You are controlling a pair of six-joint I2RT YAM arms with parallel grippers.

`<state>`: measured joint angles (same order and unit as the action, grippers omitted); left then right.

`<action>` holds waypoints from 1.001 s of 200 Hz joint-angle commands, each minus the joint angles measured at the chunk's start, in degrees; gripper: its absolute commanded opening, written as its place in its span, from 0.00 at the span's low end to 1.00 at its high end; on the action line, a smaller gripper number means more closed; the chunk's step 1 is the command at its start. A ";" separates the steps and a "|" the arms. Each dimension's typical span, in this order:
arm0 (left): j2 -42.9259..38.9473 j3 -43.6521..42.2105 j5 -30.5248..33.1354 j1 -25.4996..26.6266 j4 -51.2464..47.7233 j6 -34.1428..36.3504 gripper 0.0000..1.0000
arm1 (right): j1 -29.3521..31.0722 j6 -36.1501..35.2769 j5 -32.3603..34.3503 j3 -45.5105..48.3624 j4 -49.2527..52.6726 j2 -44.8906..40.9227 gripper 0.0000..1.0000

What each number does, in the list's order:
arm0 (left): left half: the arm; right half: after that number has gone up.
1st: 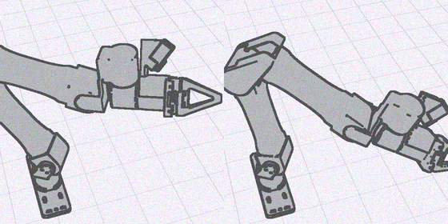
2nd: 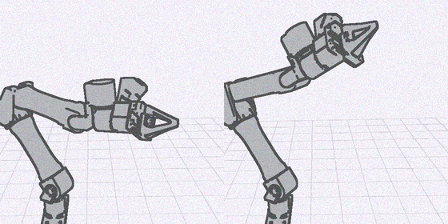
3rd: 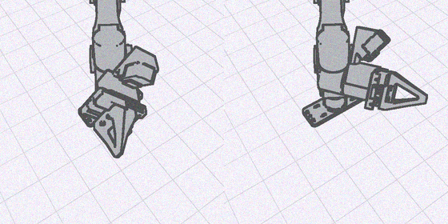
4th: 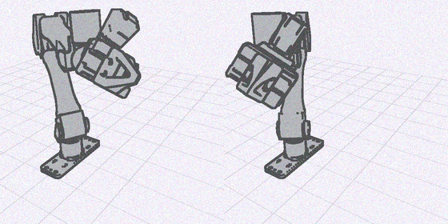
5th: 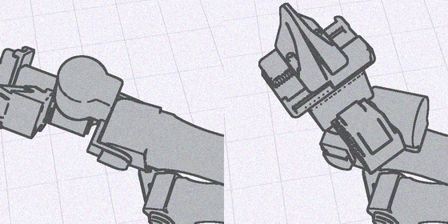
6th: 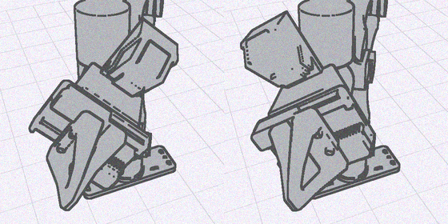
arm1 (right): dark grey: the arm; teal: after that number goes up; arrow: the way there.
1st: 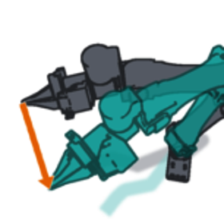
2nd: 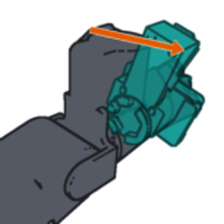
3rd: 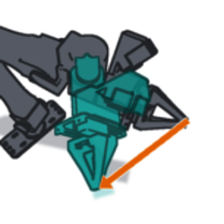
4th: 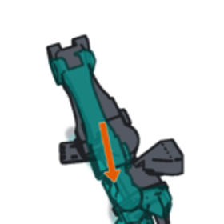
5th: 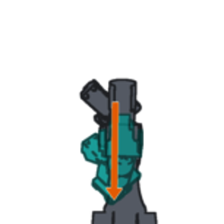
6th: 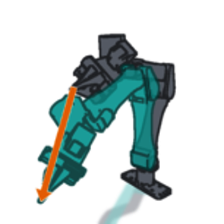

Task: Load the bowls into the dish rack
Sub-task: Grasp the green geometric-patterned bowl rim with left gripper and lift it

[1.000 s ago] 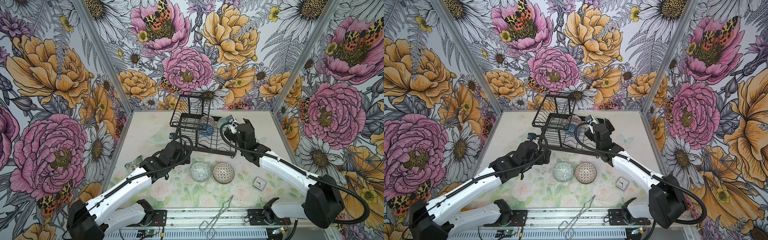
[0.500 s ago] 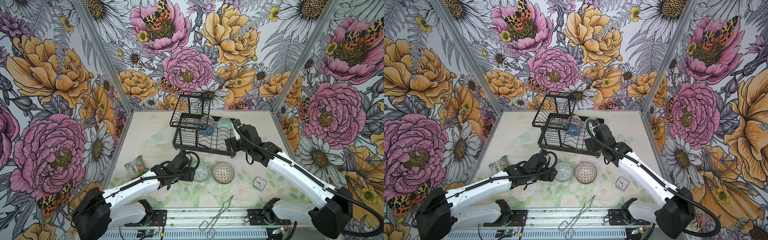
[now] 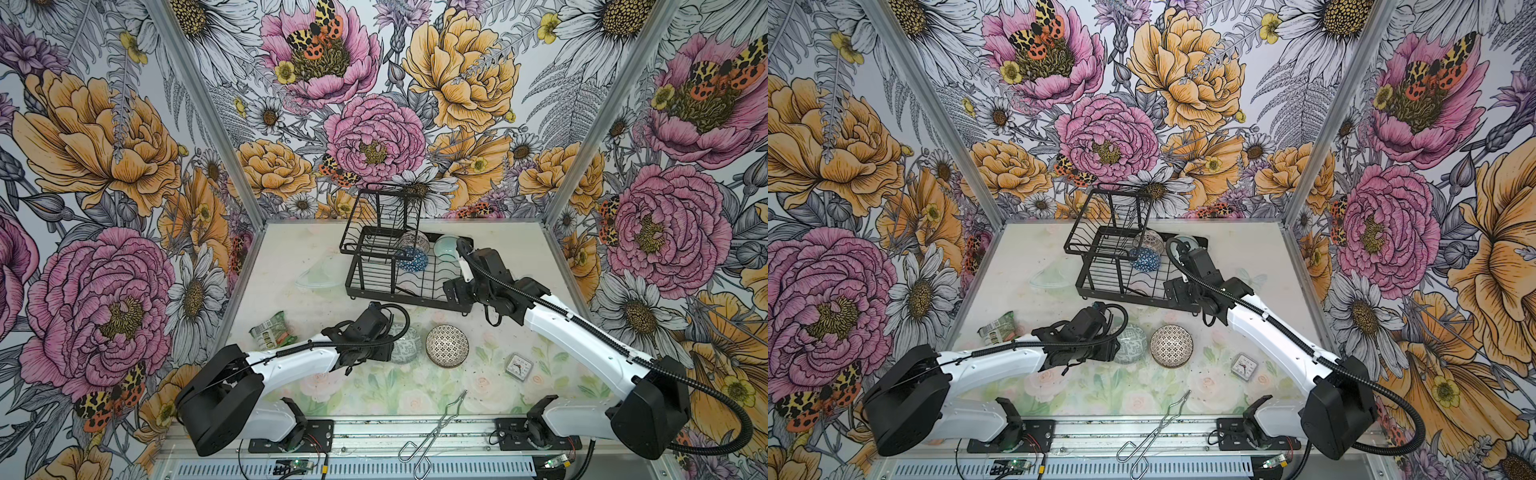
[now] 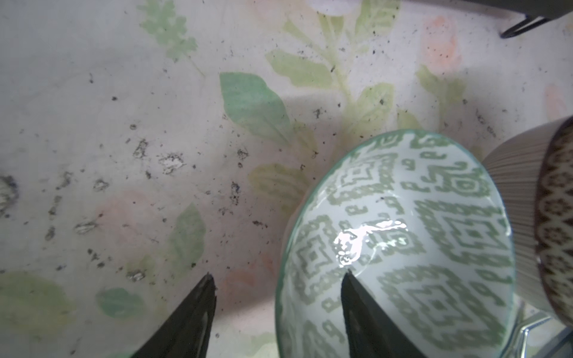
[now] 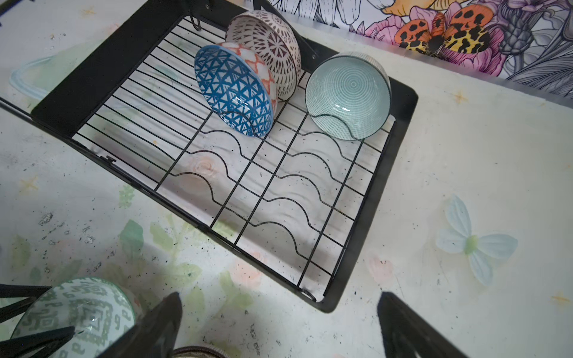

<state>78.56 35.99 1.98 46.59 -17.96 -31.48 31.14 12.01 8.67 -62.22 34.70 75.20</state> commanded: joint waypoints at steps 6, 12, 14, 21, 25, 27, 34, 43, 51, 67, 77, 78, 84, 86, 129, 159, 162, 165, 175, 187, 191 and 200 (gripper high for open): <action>2.48 3.30 -1.85 -0.26 2.09 -0.50 0.51 | -0.35 0.34 -0.12 -1.76 -0.30 -0.12 1.00; 2.92 3.83 -1.81 -0.23 1.89 -0.66 0.47 | -0.46 0.26 -0.08 -1.77 -0.42 -0.33 0.99; 2.98 4.05 -1.78 -0.22 1.81 -0.72 0.45 | -0.46 0.29 -0.17 -1.81 -0.42 -0.45 1.00; 3.32 4.73 -1.48 -0.34 1.51 -0.84 0.41 | -0.47 0.23 -0.44 -1.77 -0.51 -0.70 0.99; 3.41 5.06 -1.27 -0.28 1.22 -0.98 0.39 | -0.45 0.21 -0.61 -1.78 -0.55 -0.82 1.00; 3.48 5.23 -1.14 -0.27 1.07 -0.96 0.38 | -0.46 0.10 -0.76 -1.73 -0.59 -0.86 1.00; 3.68 5.93 -0.80 -0.27 0.55 -1.03 0.33 | -0.55 0.12 -1.08 -1.62 -0.63 -1.05 1.00; 3.91 6.57 -0.33 -0.40 -0.03 -1.11 0.29 | -0.55 0.07 -1.66 -1.59 -0.68 -1.18 0.99; 4.05 7.16 -0.13 -0.51 -0.63 -1.21 0.24 | -0.62 0.03 -2.28 -1.59 -0.68 -1.21 1.00; 4.23 7.89 0.77 -0.53 -1.79 -1.34 0.13 | -0.72 -0.14 -3.92 -1.90 -0.60 -1.27 1.00; 4.23 8.12 1.05 -0.61 -2.27 -1.47 0.05 | -0.80 -0.22 -4.87 -1.86 -0.64 -1.48 0.99; 4.23 8.13 1.12 -0.62 -2.35 -1.47 0.04 | -0.80 -0.23 -4.96 -1.86 -0.62 -1.52 0.99; 4.15 8.22 1.46 -0.59 -2.69 -1.46 0.01 | -0.83 -0.36 -5.44 -1.86 -0.68 -1.63 0.99; 4.14 8.27 1.63 -0.61 -2.89 -1.49 0.00 | -0.91 -0.38 -5.60 -1.86 -0.64 -1.63 0.99; -1.51 7.26 5.65 -1.44 -7.12 -1.22 0.00 | -1.08 -0.38 -7.60 -1.33 -0.77 -1.85 1.00; -11.63 7.58 9.54 -1.52 -9.29 0.72 0.00 | -1.12 0.86 -9.48 -0.82 -1.18 -4.04 0.99; -12.61 7.68 10.52 -1.57 -9.29 0.90 0.00 | -1.15 0.90 -10.11 -0.74 -1.33 -4.34 0.99; -13.63 7.81 11.55 -1.52 -9.26 1.20 0.00 | -1.09 1.11 -10.70 -0.67 -1.42 -4.79 1.00; -16.63 8.25 12.76 -1.50 -8.76 2.70 0.00 | -1.16 1.56 -13.20 -0.39 -1.86 -6.15 1.00; -19.15 9.22 14.28 -1.47 -8.20 4.55 0.00 | -1.12 2.50 -15.74 -0.04 -2.39 -8.05 1.00; -19.78 9.62 14.63 -1.47 -8.03 5.16 0.00 | -1.11 2.66 -16.69 0.03 -2.44 -8.83 0.99; -20.52 10.47 15.21 -1.54 -7.44 6.14 0.00 | -1.08 3.20 -18.27 0.25 -2.52 -10.55 0.99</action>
<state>60.90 43.33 12.43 45.45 -27.86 -29.54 30.39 12.71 -3.31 -62.37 34.13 69.47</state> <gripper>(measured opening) 0.077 0.995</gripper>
